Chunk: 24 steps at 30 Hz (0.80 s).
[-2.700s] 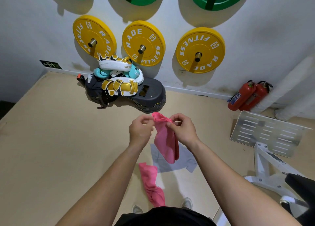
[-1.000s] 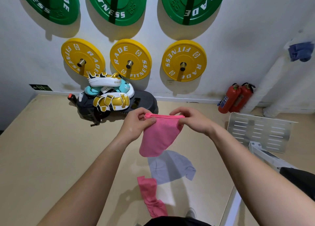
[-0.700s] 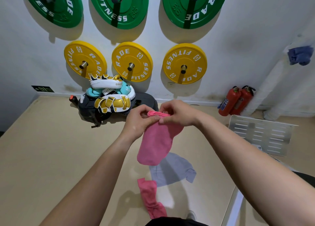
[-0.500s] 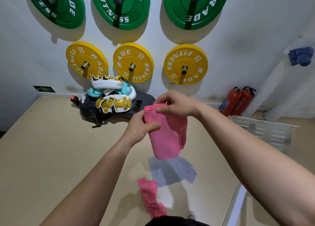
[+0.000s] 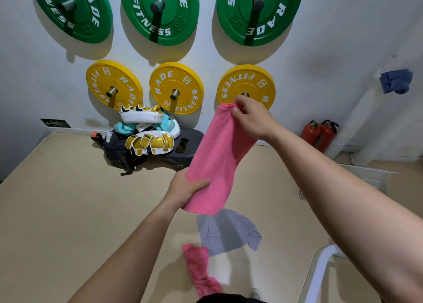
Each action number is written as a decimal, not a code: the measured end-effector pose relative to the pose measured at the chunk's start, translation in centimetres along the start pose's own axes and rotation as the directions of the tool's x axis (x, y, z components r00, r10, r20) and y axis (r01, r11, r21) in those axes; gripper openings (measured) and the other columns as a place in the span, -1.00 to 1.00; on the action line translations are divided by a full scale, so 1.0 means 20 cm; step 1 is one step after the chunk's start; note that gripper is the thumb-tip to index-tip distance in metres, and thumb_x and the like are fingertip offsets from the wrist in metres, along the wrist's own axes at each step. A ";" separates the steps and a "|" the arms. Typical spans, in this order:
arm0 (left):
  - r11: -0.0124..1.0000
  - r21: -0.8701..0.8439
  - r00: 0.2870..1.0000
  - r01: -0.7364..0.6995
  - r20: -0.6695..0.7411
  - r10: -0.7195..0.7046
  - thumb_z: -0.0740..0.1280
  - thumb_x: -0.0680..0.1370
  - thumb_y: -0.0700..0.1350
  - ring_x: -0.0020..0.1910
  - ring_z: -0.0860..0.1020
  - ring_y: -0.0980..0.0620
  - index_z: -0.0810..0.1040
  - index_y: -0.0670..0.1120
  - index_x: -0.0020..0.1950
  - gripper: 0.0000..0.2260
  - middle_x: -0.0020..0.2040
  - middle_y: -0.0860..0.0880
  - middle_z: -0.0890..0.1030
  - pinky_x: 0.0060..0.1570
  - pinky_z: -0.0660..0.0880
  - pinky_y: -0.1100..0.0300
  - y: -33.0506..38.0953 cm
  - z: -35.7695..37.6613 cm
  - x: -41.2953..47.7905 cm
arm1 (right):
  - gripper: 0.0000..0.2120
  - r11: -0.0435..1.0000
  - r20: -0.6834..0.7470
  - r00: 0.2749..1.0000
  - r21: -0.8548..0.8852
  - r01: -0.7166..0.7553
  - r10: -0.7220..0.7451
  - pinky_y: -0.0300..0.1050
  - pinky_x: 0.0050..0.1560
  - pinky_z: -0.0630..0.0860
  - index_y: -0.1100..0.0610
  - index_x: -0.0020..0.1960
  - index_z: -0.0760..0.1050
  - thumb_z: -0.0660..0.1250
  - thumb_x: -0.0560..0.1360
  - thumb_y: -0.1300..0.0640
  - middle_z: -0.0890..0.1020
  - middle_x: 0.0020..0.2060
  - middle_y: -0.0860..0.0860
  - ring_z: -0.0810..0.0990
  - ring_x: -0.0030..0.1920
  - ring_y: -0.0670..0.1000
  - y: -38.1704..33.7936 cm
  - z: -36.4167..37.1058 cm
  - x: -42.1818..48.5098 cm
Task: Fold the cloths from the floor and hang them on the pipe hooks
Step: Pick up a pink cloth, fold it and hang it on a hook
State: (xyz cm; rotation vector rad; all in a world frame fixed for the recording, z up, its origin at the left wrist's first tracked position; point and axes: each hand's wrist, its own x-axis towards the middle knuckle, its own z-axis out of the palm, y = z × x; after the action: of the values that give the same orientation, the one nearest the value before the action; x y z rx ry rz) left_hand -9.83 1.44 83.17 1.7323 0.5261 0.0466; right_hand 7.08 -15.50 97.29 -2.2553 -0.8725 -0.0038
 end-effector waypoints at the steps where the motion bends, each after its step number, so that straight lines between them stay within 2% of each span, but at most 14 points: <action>1: 0.999 0.032 1.000 -0.001 -0.009 0.001 0.61 0.31 -0.02 -0.06 0.68 -0.02 0.64 -0.05 0.09 -0.61 -0.03 -0.01 0.71 -0.10 0.59 0.06 -0.01 -0.01 0.00 | -0.89 0.998 -0.026 0.999 -0.038 -0.043 0.042 -0.01 -0.12 0.40 0.04 -0.06 0.39 0.16 0.63 0.08 0.58 -0.10 0.04 0.54 -0.02 0.14 0.02 0.01 -0.01; 4: 0.990 0.137 0.999 0.019 -0.034 -0.014 0.61 0.33 -0.04 -0.12 0.65 -0.03 0.61 -0.09 0.03 -0.64 -0.08 -0.05 0.68 -0.14 0.57 0.04 -0.04 -0.04 0.02 | -0.85 0.974 -0.105 0.981 -0.144 -0.177 0.163 0.09 -0.09 0.46 0.08 0.03 0.35 0.08 0.65 0.02 0.61 0.00 0.16 0.55 0.01 0.23 0.11 0.04 -0.03; 7: 0.989 0.141 0.999 0.049 -0.006 -0.049 0.61 0.32 -0.01 -0.19 0.63 -0.03 0.63 -0.14 -0.03 -0.66 -0.12 -0.11 0.68 -0.22 0.53 0.08 -0.06 -0.08 0.03 | -0.81 0.951 -0.147 0.964 -0.184 -0.248 0.223 0.12 -0.09 0.45 0.09 0.09 0.31 0.02 0.66 0.00 0.60 0.04 0.20 0.55 0.04 0.28 0.21 0.07 -0.06; 10: 0.985 0.138 0.994 0.101 0.025 -0.105 0.60 0.38 -0.05 -0.31 0.54 0.05 0.64 -0.16 -0.11 -0.75 -0.28 -0.06 0.61 -0.31 0.44 0.24 -0.08 -0.15 0.03 | -0.78 0.924 -0.197 0.931 -0.172 -0.342 0.308 0.07 -0.15 0.38 0.12 0.12 0.31 -0.01 0.67 0.01 0.59 0.03 0.24 0.56 0.02 0.31 0.30 0.09 -0.09; 12: 0.987 0.066 0.989 0.148 0.003 -0.149 0.55 0.44 -0.08 -0.28 0.52 0.04 0.61 -0.15 -0.17 -0.82 -0.31 -0.03 0.57 -0.26 0.45 0.22 -0.11 -0.20 0.02 | -0.79 0.910 -0.227 0.906 -0.133 -0.394 0.359 0.07 -0.16 0.37 0.12 0.08 0.30 -0.01 0.68 0.01 0.59 0.01 0.25 0.56 0.00 0.31 0.35 0.10 -0.11; 15: 0.962 -0.205 0.977 0.183 -0.075 -0.202 0.45 0.54 -0.10 -0.07 0.61 -0.03 0.55 -0.12 -0.20 -0.83 -0.21 -0.08 0.57 -0.03 0.55 0.14 -0.14 -0.26 0.03 | -0.82 0.903 -0.253 0.879 -0.042 -0.428 0.405 0.04 -0.17 0.32 0.12 0.01 0.26 -0.01 0.68 0.04 0.58 0.00 0.27 0.54 0.00 0.31 0.41 0.11 -0.15; 16: 0.948 -0.263 0.973 0.179 -0.093 -0.210 0.42 0.57 -0.10 -0.02 0.62 -0.03 0.52 -0.11 -0.19 -0.82 -0.16 -0.09 0.58 0.05 0.57 0.11 -0.14 -0.27 0.03 | -0.82 0.906 -0.255 0.877 -0.007 -0.424 0.408 0.02 -0.17 0.30 0.12 0.00 0.27 0.00 0.69 0.05 0.57 -0.01 0.27 0.54 0.00 0.30 0.42 0.12 -0.16; 18: 0.953 -0.252 0.972 0.167 -0.122 -0.202 0.40 0.58 -0.09 0.02 0.61 -0.01 0.50 -0.11 -0.16 -0.83 -0.10 -0.12 0.59 0.15 0.56 0.03 -0.14 -0.27 0.04 | -0.83 0.929 -0.217 0.905 0.025 -0.370 0.366 0.00 -0.16 0.29 0.13 0.00 0.31 0.04 0.68 0.08 0.57 -0.06 0.22 0.53 -0.03 0.24 0.42 0.15 -0.18; 21: 0.973 -0.173 0.975 0.152 -0.134 -0.176 0.45 0.54 -0.08 0.01 0.61 -0.02 0.53 -0.11 -0.12 -0.85 -0.10 -0.09 0.62 0.14 0.55 0.01 -0.12 -0.21 0.06 | -0.85 0.974 -0.042 0.973 -0.020 -0.226 0.225 0.01 -0.14 0.42 0.09 -0.01 0.43 0.13 0.65 0.07 0.57 -0.15 0.06 0.55 -0.09 0.17 0.37 0.18 -0.16; 24: 0.984 -0.129 0.985 0.127 -0.103 -0.140 0.50 0.50 -0.08 0.00 0.61 0.00 0.57 -0.12 -0.01 -0.82 -0.07 -0.04 0.64 0.07 0.55 0.06 -0.08 -0.12 0.10 | -0.86 0.992 0.092 0.989 -0.051 -0.112 0.116 -0.06 -0.14 0.43 0.02 -0.02 0.52 0.20 0.62 0.04 0.61 -0.17 -0.02 0.56 -0.13 0.08 0.30 0.20 -0.13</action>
State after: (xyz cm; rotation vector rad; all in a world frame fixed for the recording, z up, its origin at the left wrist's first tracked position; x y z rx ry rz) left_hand -9.37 4.58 81.84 1.5777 0.7072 0.0794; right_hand 7.69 -17.77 89.95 -2.3611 -0.7979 0.1380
